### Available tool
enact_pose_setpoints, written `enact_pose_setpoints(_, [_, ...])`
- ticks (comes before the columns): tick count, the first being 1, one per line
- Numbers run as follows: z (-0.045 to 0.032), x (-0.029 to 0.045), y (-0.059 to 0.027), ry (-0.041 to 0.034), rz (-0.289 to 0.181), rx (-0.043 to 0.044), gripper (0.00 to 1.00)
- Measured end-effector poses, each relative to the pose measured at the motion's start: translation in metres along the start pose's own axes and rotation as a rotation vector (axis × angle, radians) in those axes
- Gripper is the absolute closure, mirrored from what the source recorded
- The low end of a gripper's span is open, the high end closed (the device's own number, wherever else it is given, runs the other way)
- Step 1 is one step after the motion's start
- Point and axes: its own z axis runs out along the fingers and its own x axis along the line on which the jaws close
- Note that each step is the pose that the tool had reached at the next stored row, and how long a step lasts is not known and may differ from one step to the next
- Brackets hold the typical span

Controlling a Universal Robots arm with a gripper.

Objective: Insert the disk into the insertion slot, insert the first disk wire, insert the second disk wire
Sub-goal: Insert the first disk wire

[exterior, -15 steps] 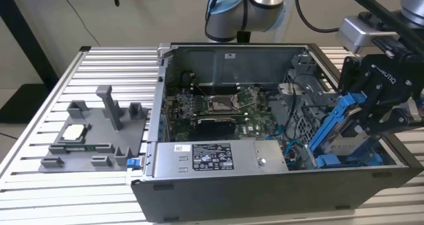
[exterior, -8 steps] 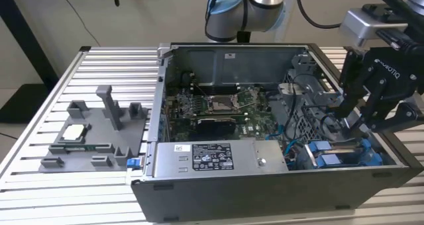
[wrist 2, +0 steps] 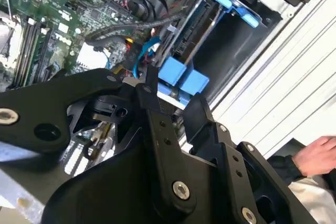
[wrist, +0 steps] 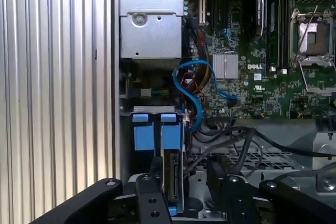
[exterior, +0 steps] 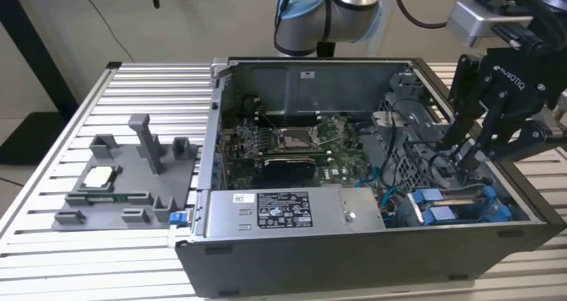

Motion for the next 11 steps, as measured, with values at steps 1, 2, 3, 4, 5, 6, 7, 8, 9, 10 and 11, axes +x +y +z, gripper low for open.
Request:
enact_pose_setpoints(1, [0.0006, -0.0041, 0.0000, -0.0008, 0.000, 0.0033, 0.53])
enact_pose_setpoints(2, [0.0013, -0.0087, 0.0001, -0.0012, 0.000, 0.0070, 0.53])
enact_pose_setpoints(3, [0.0020, -0.0126, 0.0002, -0.0015, 0.000, 0.0101, 0.53])
enact_pose_setpoints(4, [0.0027, -0.0164, 0.0002, -0.0014, 0.000, 0.0130, 0.53])
enact_pose_setpoints(5, [0.0037, -0.0194, 0.0003, -0.0015, -0.001, 0.0162, 0.53])
enact_pose_setpoints(6, [0.0048, -0.0213, 0.0003, -0.0017, -0.001, 0.0187, 0.53])
enact_pose_setpoints(7, [0.0061, -0.0224, 0.0003, -0.0017, -0.001, 0.0215, 0.53])
enact_pose_setpoints(8, [0.0076, -0.0229, 0.0002, -0.0019, -0.001, 0.0239, 0.53])
enact_pose_setpoints(9, [0.0095, -0.0232, 0.0003, -0.0022, -0.001, 0.0261, 0.53])
enact_pose_setpoints(10, [0.0107, -0.0237, 0.0003, -0.0022, -0.001, 0.0273, 0.53])
enact_pose_setpoints(11, [0.0109, -0.0243, 0.0005, -0.0024, -0.001, 0.0274, 0.53])
